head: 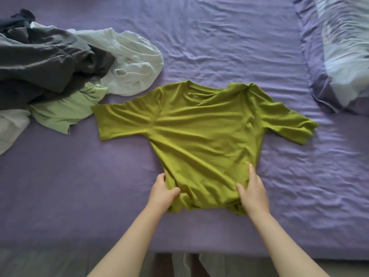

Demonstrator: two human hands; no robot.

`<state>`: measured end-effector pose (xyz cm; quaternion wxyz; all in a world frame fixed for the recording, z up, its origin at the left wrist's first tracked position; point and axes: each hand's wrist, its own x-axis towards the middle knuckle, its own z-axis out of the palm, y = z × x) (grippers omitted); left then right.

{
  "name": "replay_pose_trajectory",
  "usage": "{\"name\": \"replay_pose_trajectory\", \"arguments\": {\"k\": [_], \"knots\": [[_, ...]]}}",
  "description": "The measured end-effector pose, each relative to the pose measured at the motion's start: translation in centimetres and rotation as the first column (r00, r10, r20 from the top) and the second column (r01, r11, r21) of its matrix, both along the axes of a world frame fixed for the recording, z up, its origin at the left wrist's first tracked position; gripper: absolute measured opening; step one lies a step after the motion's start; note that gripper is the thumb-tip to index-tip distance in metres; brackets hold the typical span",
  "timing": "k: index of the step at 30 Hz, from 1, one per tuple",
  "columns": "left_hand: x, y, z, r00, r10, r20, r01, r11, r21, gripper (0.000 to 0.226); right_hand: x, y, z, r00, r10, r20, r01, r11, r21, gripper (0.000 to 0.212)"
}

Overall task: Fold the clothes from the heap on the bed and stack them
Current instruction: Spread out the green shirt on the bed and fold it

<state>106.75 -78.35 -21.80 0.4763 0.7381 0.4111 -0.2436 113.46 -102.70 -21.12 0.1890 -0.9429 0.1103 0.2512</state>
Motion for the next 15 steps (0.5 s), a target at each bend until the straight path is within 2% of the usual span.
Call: {"name": "replay_pose_trajectory", "arguments": {"k": [2, 3, 5, 7, 8, 10, 11, 13, 15], "knots": [[-0.5, 0.2, 1.2, 0.999, 0.041, 0.035, -0.044, 0.996, 0.072, 0.021, 0.0, 0.1, 1.0, 0.996, 0.047, 0.073, -0.048, 0.999, 0.017, 0.063], [-0.8, 0.4, 1.7, 0.997, 0.071, 0.039, -0.075, 0.993, 0.095, 0.021, 0.0, 0.2, 1.4, 0.988, 0.098, 0.118, -0.095, 0.995, -0.027, 0.061], [-1.5, 1.0, 2.8, 0.994, 0.108, -0.012, -0.107, 0.991, 0.084, 0.037, -0.3, 0.9, 2.1, 0.941, 0.284, 0.183, -0.254, 0.952, -0.171, 0.06], [-2.6, 1.3, 3.6, 0.992, 0.117, -0.035, -0.119, 0.991, -0.06, 0.032, -1.2, 2.1, 2.3, 0.845, 0.46, 0.273, -0.418, 0.886, -0.199, 0.057], [-3.4, 1.4, 3.9, 0.993, 0.11, -0.037, -0.114, 0.983, -0.141, 0.041, -1.9, 3.0, 2.2, 0.79, 0.542, 0.287, -0.518, 0.84, -0.162, 0.054], [-5.2, 1.3, 4.0, 1.0, -0.004, -0.002, 0.003, 0.979, -0.204, 0.075, -4.1, 5.0, 1.5, 0.677, 0.715, 0.173, -0.721, 0.692, -0.035, 0.054], [-6.0, 1.3, 3.8, 0.996, -0.083, 0.019, 0.085, 0.978, -0.189, 0.084, -5.2, 5.6, 0.8, 0.632, 0.77, 0.085, -0.774, 0.633, 0.024, 0.057], [-7.4, 1.2, 3.5, 0.973, -0.23, -0.007, 0.228, 0.968, -0.107, 0.08, -7.2, 6.1, -0.4, 0.586, 0.809, -0.046, -0.809, 0.587, 0.029, 0.066], [-8.3, 1.2, 3.3, 0.917, -0.394, -0.068, 0.395, 0.919, -0.001, 0.058, -8.7, 6.0, -1.2, 0.61, 0.789, -0.072, -0.792, 0.609, -0.038, 0.073]]}}
